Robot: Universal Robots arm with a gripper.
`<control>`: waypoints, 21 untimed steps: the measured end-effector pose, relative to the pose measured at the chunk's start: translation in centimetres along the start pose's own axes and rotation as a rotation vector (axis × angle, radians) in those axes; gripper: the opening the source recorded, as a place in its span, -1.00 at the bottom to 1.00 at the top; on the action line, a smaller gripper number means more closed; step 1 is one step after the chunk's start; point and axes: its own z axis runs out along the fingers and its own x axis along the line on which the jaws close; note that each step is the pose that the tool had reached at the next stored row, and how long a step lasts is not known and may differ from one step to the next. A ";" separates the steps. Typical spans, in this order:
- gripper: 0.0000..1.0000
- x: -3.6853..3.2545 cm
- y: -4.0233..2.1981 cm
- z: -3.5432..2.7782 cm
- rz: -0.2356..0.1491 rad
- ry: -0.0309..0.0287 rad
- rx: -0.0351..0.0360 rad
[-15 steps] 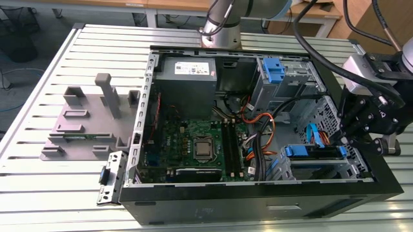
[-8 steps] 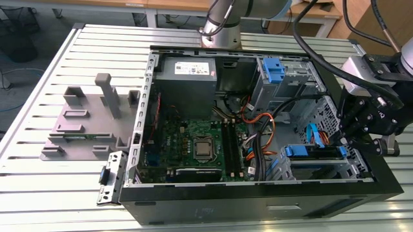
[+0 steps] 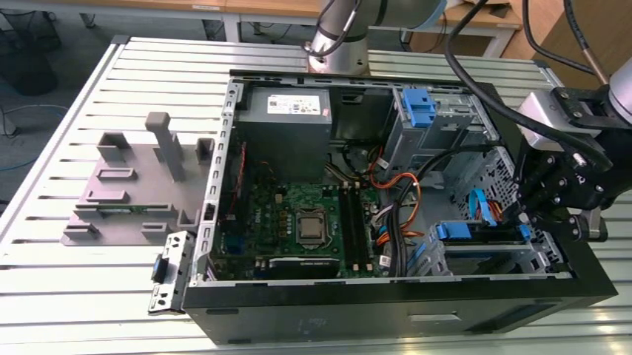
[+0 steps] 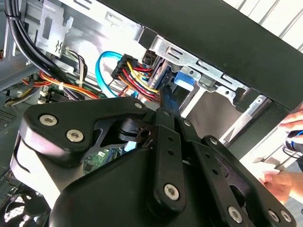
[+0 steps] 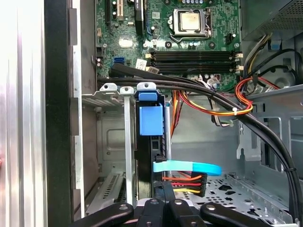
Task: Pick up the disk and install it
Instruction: 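Insert the second disk wire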
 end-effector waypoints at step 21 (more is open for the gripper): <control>-0.79 -0.29 0.00 0.45 0.000 -0.0002 -0.0002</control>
